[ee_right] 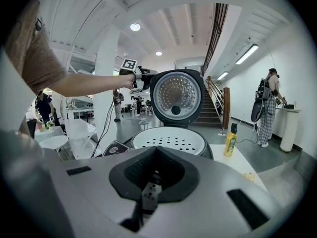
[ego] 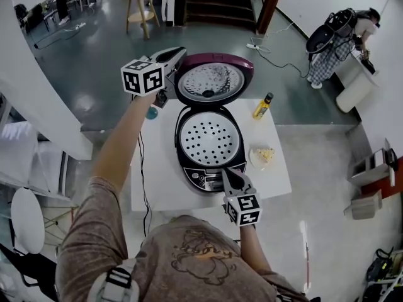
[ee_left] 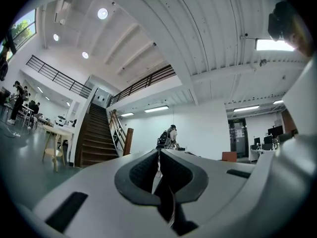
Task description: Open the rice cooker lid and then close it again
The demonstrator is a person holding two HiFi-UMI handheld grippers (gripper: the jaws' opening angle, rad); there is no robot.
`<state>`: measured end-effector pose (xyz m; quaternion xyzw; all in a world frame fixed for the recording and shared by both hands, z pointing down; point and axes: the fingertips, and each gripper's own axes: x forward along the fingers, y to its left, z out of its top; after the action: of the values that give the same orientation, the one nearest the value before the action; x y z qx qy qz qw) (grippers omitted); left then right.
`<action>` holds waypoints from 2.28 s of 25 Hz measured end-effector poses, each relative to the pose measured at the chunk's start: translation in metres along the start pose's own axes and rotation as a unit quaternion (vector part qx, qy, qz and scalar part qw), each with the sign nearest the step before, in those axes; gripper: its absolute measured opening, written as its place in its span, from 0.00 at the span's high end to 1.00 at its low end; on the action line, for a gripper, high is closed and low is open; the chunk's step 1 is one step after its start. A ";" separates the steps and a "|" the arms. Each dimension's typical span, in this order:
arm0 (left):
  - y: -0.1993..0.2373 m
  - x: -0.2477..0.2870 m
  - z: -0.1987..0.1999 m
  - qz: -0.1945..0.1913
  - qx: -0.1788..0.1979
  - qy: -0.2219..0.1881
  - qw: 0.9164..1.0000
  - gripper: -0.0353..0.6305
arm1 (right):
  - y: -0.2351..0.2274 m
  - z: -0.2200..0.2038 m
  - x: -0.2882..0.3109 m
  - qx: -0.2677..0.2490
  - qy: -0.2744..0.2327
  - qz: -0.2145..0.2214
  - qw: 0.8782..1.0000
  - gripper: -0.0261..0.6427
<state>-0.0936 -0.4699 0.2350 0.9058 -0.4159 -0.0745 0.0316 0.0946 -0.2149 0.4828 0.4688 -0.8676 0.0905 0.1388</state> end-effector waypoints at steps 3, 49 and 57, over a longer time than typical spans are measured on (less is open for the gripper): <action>-0.001 -0.007 0.002 -0.004 -0.001 -0.006 1.000 0.91 | 0.000 0.001 -0.001 0.000 -0.001 0.000 1.000 0.96; -0.068 -0.037 -0.038 -0.119 0.028 0.050 0.991 0.35 | 0.001 0.000 0.000 0.007 0.004 0.027 1.000 0.96; -0.091 -0.055 -0.044 -0.129 0.043 0.053 0.989 0.35 | 0.002 0.001 0.000 0.013 0.006 0.029 0.999 0.96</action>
<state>-0.0537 -0.3686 0.2736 0.9549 -0.2966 -0.0120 0.0049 0.0934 -0.2139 0.4816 0.4444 -0.8790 0.1084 0.1348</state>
